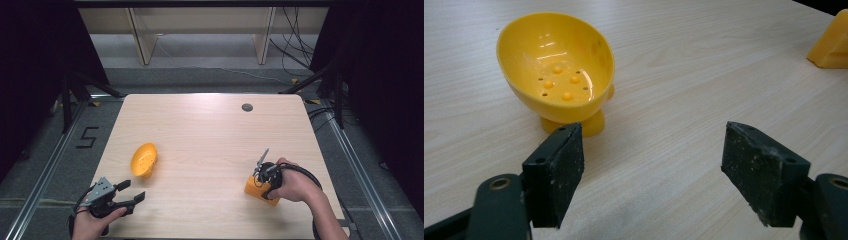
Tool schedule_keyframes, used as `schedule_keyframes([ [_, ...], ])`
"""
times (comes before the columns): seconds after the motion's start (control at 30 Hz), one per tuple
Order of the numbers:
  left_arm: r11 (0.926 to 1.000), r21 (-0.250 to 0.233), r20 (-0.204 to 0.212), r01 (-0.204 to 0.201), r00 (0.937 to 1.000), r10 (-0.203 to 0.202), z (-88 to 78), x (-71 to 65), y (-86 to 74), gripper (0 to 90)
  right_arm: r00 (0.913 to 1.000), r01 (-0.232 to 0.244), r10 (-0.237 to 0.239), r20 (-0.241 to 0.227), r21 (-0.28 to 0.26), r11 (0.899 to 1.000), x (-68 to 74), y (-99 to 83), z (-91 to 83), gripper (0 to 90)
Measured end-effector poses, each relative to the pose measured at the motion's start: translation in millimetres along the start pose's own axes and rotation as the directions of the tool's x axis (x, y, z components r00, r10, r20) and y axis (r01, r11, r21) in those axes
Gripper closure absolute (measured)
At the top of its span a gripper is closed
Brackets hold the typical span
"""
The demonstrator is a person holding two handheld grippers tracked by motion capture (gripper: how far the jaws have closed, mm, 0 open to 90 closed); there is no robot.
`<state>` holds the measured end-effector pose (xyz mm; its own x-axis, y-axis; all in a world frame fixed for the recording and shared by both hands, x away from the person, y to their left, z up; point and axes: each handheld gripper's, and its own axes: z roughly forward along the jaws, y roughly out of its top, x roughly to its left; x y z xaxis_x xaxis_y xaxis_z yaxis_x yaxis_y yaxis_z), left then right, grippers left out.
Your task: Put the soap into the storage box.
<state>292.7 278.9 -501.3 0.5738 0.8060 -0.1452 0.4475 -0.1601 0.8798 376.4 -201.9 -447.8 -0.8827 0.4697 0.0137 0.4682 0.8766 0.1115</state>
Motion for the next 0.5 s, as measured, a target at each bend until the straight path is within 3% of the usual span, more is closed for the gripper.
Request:
schedule_keyframes([
  [0.07, 1.0000, -0.005, 0.005, -0.003, 1.0000, 0.003, 0.5, -0.2, 0.1, 24.5, 1.0000, -0.007, 0.007, 0.004, 0.007, 1.000, 1.4, -0.1, 0.0, 61.8],
  [0.17, 1.0000, -0.001, 0.003, 0.004, 1.0000, -0.004, 0.7, -1.1, -0.1, 24.5, 0.9976, 0.068, -0.068, -0.010, -0.006, 0.998, 0.7, -0.7, -0.5, 61.8],
  [0.23, 0.9999, 0.000, 0.009, -0.011, 0.9999, 0.011, 0.8, -0.9, 0.2, 24.5, 0.9974, 0.072, -0.072, -0.007, -0.018, 0.997, 1.7, -0.7, -0.3, 61.8],
  [0.27, 1.0000, -0.001, 0.018, -0.009, 0.9998, 0.009, 1.3, -1.7, 0.2, 24.5, 0.9928, 0.120, -0.120, 0.001, -0.014, 0.993, 1.6, 0.4, -1.3, 61.9],
  [0.3, 0.9999, 0.005, 0.011, -0.016, 0.9998, 0.016, 0.9, -2.8, 0.7, 24.5, 0.9928, 0.120, -0.120, 0.001, -0.014, 0.993, 1.6, 0.4, -1.3, 61.9],
  [0.33, 0.9997, 0.002, 0.036, -0.024, 0.9991, 0.024, 2.1, -4.0, 1.1, 24.4, 0.9940, 0.109, -0.109, 0.003, 0.000, 0.994, 3.4, 0.9, -3.0, 61.9],
  [0.37, 0.9993, 0.009, 0.049, -0.036, 0.9982, 0.036, 2.5, -5.8, 2.0, 23.9, 0.9899, 0.142, -0.142, -0.005, -0.021, 0.990, 4.9, 3.4, -6.4, 61.9],
  [0.43, 0.9993, 0.005, 0.084, -0.038, 0.9958, 0.037, 6.1, -10.7, 3.7, 22.9, 0.9871, 0.160, -0.160, -0.011, -0.021, 0.987, 7.9, 7.2, -11.4, 61.9],
  [0.5, 0.9978, -0.004, 0.110, -0.066, 0.9917, 0.066, 9.7, -15.9, 7.1, 22.1, 0.9853, 0.170, -0.171, -0.009, -0.033, 0.985, 9.9, 9.2, -13.5, 61.8],
])
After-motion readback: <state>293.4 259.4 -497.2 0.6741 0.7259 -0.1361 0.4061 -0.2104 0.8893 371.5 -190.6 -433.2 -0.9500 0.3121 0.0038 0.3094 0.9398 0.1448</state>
